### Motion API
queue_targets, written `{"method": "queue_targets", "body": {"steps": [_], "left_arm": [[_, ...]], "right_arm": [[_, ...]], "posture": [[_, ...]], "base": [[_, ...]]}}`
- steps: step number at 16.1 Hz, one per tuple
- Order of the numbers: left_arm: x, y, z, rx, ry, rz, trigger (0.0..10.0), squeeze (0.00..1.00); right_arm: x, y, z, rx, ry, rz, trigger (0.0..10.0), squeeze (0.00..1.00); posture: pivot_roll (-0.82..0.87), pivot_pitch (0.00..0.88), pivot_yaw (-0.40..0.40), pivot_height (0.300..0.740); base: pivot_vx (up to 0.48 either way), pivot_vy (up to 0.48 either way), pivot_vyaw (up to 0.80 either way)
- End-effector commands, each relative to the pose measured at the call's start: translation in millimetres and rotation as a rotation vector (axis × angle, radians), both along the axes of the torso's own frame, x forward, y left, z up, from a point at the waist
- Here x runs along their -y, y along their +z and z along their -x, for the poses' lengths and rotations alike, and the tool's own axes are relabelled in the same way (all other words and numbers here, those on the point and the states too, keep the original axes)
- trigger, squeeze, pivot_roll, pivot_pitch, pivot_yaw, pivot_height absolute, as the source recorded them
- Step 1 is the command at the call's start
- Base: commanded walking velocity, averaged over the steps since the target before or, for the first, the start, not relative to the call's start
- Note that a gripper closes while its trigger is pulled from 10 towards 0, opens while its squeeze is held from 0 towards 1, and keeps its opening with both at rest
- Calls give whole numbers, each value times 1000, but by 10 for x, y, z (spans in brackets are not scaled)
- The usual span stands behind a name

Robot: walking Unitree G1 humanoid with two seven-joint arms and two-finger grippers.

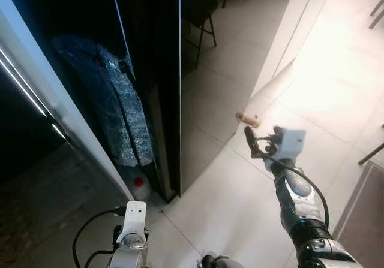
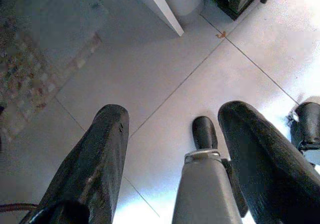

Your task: Restocking fridge

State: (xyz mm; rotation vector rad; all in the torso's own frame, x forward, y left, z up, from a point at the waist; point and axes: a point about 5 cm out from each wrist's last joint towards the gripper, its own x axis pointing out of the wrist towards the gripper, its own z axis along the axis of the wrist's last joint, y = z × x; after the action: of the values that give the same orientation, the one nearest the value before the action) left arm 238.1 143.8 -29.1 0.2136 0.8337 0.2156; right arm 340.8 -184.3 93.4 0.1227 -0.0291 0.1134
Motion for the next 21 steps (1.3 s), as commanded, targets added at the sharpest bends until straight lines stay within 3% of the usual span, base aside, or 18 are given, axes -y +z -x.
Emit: {"method": "queue_targets", "body": {"steps": [1, 4, 9, 14, 21], "left_arm": [[-35, -47, 59, -28, -13, -10, 10000, 0], [-104, -46, 44, -31, -24, -23, 10000, 0], [-99, -26, 28, -23, -21, -25, 10000, 0], [-114, -19, 20, -29, -14, -22, 10000, 0], [-112, -16, 10, -27, -10, -7, 10000, 0]], "right_arm": [[-74, 51, -27, 14, -5, -17, 10000, 0], [-196, 91, -35, 29, 1, -9, 10000, 0], [-142, 62, 6, 17, -28, -6, 10000, 0], [-220, 92, -11, 20, -18, -14, 10000, 0], [-201, 89, -17, -4, -22, -16, 10000, 0]], "posture": [[-103, 140, -2, 740], [-109, 129, 17, 740], [-102, 149, 10, 740], [-103, 167, 9, 740], [-108, 180, 8, 740]], "base": [[0, 0, 0], [0, 0, 165], [0, 0, 731], [0, 0, 800], [0, 286, 0]]}}
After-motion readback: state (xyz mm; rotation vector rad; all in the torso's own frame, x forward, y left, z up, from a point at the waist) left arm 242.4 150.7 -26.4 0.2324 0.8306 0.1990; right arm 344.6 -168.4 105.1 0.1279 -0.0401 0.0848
